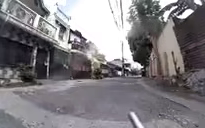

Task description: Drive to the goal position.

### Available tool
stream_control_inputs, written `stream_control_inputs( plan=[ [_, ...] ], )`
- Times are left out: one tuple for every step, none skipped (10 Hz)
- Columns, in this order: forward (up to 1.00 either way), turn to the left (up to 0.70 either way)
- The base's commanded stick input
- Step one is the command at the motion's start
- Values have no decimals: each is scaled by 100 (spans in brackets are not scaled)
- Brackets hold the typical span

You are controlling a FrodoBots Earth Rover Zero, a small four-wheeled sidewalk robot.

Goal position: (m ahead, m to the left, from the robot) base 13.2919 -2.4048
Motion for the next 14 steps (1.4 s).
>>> stream_control_inputs(
  plan=[
    [85,-34],
    [85,-34],
    [85,-33],
    [85,-26],
    [85,-10],
    [85,-2],
    [85,0],
    [85,0],
    [85,0],
    [85,0],
    [85,0],
    [85,0],
    [85,0],
    [85,0]
  ],
)
